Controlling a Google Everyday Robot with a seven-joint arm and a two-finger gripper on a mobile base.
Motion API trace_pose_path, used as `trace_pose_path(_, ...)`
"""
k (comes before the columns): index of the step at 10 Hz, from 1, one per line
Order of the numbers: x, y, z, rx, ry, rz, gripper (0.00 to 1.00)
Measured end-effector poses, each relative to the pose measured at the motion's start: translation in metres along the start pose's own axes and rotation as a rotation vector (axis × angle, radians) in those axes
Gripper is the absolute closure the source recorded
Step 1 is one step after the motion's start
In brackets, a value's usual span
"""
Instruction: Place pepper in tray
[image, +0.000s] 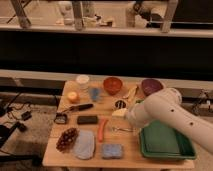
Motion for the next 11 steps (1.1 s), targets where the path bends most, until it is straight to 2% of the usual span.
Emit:
trace_pose_path(6, -0.017, -0.040, 0.056, -0.033, -0.061, -0.137, 0.20)
trace_pose_path(11, -0.030, -0.040, 0.089, -0.095, -0.086, -0.245, 0.20)
